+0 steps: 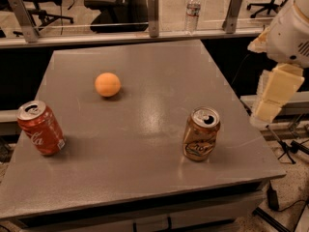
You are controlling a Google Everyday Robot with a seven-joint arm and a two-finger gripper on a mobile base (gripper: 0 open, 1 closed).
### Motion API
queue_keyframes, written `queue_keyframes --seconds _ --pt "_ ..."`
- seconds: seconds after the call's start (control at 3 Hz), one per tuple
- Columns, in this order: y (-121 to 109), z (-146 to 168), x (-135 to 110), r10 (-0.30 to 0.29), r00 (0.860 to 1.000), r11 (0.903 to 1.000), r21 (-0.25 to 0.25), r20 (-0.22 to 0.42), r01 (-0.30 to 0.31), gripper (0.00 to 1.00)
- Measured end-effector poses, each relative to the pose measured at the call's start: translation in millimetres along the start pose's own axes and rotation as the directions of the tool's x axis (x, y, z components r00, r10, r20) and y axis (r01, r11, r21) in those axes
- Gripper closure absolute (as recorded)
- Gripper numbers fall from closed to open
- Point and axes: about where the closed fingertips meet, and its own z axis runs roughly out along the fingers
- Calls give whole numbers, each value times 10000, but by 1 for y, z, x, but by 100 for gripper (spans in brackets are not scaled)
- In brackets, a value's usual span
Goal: Pick orange
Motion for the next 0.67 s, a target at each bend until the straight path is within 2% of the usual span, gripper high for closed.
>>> queue_keyframes --seconds 0.67 --pt "-39 21 -63 -271 9972 9986 -423 701 301 0"
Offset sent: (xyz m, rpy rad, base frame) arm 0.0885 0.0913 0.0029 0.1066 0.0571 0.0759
